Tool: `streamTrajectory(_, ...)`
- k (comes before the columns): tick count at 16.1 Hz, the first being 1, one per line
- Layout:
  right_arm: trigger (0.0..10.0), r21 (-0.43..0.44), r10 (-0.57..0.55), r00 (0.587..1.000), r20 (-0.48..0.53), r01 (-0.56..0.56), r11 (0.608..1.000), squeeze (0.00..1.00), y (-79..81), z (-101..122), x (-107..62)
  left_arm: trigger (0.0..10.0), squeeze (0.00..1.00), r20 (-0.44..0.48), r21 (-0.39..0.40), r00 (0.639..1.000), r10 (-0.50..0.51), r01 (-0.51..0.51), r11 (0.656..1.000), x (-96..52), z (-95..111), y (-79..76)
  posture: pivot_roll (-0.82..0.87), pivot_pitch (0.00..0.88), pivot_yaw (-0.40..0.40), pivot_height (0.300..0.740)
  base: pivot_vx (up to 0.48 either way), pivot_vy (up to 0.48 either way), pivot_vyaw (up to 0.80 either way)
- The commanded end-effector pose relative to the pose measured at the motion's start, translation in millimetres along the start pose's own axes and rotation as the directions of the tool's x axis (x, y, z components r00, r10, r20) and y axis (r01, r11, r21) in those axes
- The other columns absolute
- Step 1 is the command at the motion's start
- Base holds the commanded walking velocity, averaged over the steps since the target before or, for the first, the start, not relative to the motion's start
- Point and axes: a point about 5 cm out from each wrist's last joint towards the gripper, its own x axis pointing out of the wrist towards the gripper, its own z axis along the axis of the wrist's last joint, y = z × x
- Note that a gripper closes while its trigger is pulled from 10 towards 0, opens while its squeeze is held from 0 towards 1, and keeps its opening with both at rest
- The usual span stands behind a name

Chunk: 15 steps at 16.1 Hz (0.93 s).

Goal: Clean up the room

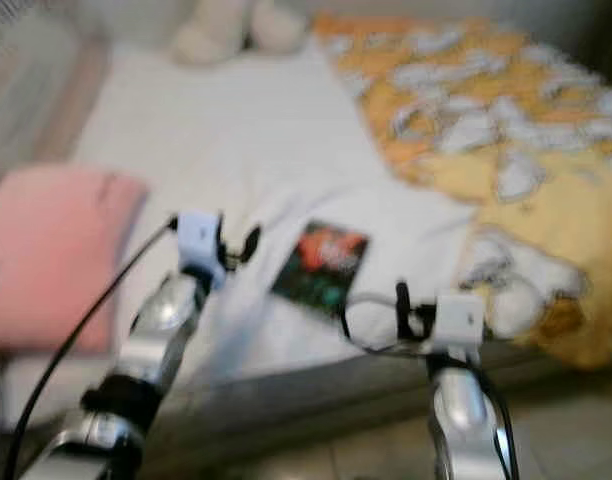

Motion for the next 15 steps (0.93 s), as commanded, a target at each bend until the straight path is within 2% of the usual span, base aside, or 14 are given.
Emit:
streamTrajectory(1, 10.0, -0.018, -0.004, 1.000, 0.018, 0.004, 1.000, 0.00, -2.1, 5, 4.7, 10.0, 0.00, 0.016, -0.012, 1.000, -0.007, 0.007, 1.000, 6.2, 6, -5.6, -0.10, 0.000, 0.046, 0.740, 0.386, -0.281, -0.80)
streamTrajectory(3, 10.0, -0.025, 0.014, 1.000, 0.025, -0.013, 1.000, 0.00, -0.6, 6, 5.9, 10.0, 0.00, 0.007, -0.015, 1.000, -0.002, 0.002, 1.000, 9.6, 6, -4.0, -0.11, 0.000, 0.042, 0.740, 0.413, -0.129, -0.80)
streamTrajectory(4, 10.0, -0.032, 0.019, 0.999, 0.027, -0.018, 0.999, 0.00, 0.2, 5, 6.3, 10.0, 0.00, -0.036, 0.009, 0.999, 0.027, -0.027, 1.000, 13.5, 3, 2.1, -0.11, 0.000, 0.042, 0.740, 0.446, 0.000, -0.80)
streamTrajectory(5, 10.0, -0.045, 0.039, 0.999, 0.024, -0.038, 0.998, 0.00, 3.5, 4, 7.7, 10.0, 0.00, -0.117, 0.058, 0.990, 0.076, -0.070, 0.996, 18.7, -3, 11.7, -0.11, 0.000, 0.033, 0.740, 0.000, 0.000, 0.00)
streamTrajectory(6, 10.0, -0.050, 0.054, 0.998, 0.018, -0.053, 0.997, 0.00, 6.9, 4, 9.8, 10.0, 0.00, -0.119, 0.049, 0.987, 0.105, -0.100, 0.994, 23.1, 1, 20.9, -0.11, 0.000, 0.031, 0.740, 0.000, 0.000, 0.00)
streamTrajectory(7, 10.0, -0.052, 0.070, 0.997, 0.026, -0.069, 0.996, 0.00, 10.5, 7, 11.1, 10.0, 0.00, -0.130, 0.088, 0.987, 0.096, -0.085, 0.992, 27.9, 7, 25.8, -0.11, 0.000, 0.029, 0.740, 0.000, 0.000, 0.00)
streamTrajectory(9, 10.0, -0.052, 0.078, 0.997, 0.030, -0.076, 0.996, 0.00, 12.9, 8, 10.5, 10.0, 0.00, -0.155, 0.074, 0.984, 0.091, -0.080, 0.994, 30.6, 9, 30.4, -0.12, 0.000, 0.027, 0.740, 0.000, 0.000, 0.00)
streamTrajectory(10, 10.0, -0.047, 0.097, 0.995, 0.018, -0.096, 0.994, 0.00, 16.8, 7, 6.6, 10.0, 0.00, -0.228, 0.085, 0.970, 0.089, -0.071, 0.994, 31.0, 3, 36.0, -0.14, 0.000, 0.016, 0.740, 0.000, 0.000, 0.00)
streamTrajectory(13, 10.0, -0.057, 0.127, 0.992, -0.004, -0.127, 0.990, 0.00, 18.4, 4, -8.5, 10.0, 0.00, -0.306, 0.097, 0.940, 0.154, -0.131, 0.987, 24.4, -6, 53.8, -0.17, 0.000, 0.001, 0.740, 0.000, 0.000, 0.00)
streamTrajectory(14, 10.0, -0.058, 0.138, 0.990, -0.035, -0.140, 0.988, 0.00, 15.4, 0, -24.2, 10.0, 0.00, -0.375, 0.105, 0.912, 0.168, -0.139, 0.985, 16.6, -16, 63.3, -0.17, 0.016, -0.010, 0.740, 0.000, 0.000, 0.00)
streamTrajectory(15, 10.0, -0.058, 0.139, 0.989, -0.047, -0.141, 0.988, 0.00, 13.9, -1, -29.9, 10.0, 0.00, -0.394, 0.117, 0.903, 0.172, -0.136, 0.984, 14.2, -20, 65.0, -0.17, 0.036, -0.015, 0.740, 0.000, 0.000, 0.00)
